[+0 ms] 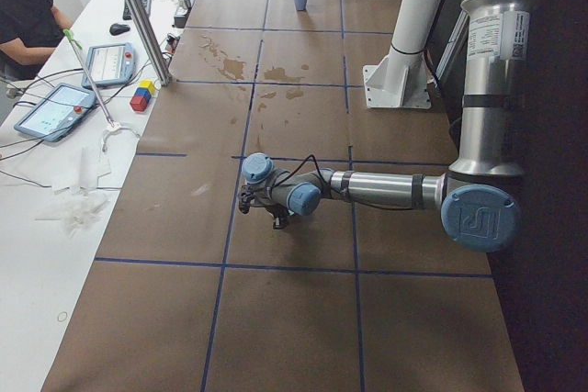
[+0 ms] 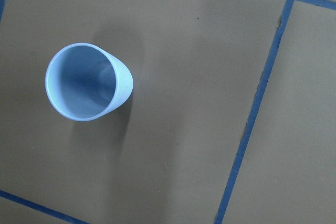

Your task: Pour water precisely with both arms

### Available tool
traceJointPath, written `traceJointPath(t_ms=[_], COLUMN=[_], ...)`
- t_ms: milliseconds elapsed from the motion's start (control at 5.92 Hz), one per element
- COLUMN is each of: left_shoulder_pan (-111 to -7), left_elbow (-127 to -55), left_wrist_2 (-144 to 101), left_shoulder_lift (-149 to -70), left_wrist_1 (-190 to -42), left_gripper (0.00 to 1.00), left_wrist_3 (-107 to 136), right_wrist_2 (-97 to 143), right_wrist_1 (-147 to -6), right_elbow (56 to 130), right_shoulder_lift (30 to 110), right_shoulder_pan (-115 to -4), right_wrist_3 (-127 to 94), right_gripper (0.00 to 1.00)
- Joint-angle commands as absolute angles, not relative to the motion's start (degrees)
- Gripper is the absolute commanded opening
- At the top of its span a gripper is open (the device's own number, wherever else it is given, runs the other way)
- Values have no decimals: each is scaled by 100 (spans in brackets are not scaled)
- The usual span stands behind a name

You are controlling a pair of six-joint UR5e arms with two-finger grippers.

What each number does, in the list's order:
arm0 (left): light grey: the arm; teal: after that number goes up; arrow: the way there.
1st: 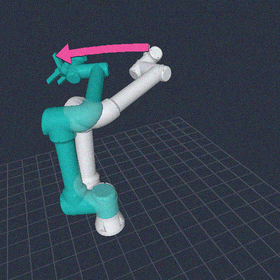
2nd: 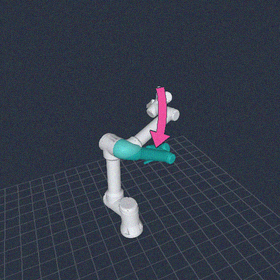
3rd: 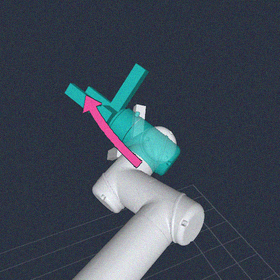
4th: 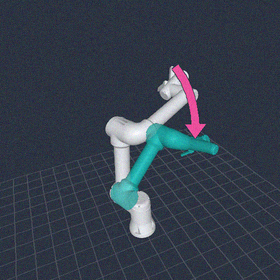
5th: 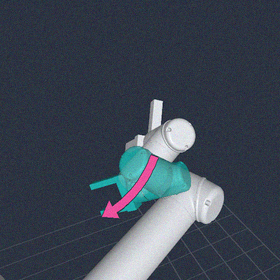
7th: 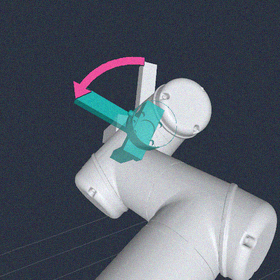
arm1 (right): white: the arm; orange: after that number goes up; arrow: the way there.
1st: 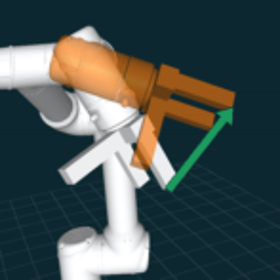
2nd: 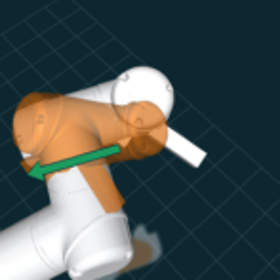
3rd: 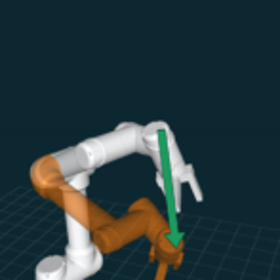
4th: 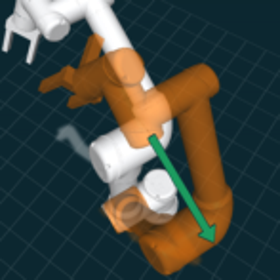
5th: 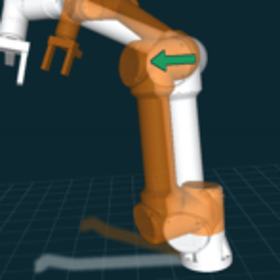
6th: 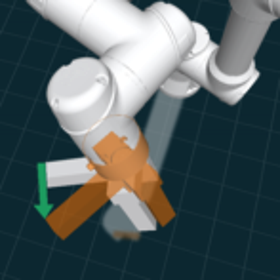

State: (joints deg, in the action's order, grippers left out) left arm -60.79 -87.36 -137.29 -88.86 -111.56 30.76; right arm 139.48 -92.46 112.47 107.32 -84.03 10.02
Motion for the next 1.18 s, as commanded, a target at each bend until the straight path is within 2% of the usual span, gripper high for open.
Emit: traceJointPath(t_ms=[0,338,507,1013], left_shoulder_pan=[-6064,-6021,-5646,-4373], left_elbow=[-8753,-9200,-9437,-9396], left_wrist_2=[-13737,-13755,-13737,-13571], left_shoulder_lift=[-8903,-9366,-9726,-11227], left_wrist_1=[-11232,-11232,-11198,-11119], left_gripper=[2,0,0,0], left_wrist_3=[3085,3827,4415,6434], right_wrist_2=[13948,13940,13948,14009], right_wrist_1=[-9246,-9098,-8984,-8974], right_elbow=[11250,11250,11233,11232], right_shoulder_lift=[10731,10731,10731,10731], right_shoulder_pan=[-8402,-8385,-8376,-8359], right_wrist_3=[1002,985,976,984], right_gripper=[100,100,100,100])
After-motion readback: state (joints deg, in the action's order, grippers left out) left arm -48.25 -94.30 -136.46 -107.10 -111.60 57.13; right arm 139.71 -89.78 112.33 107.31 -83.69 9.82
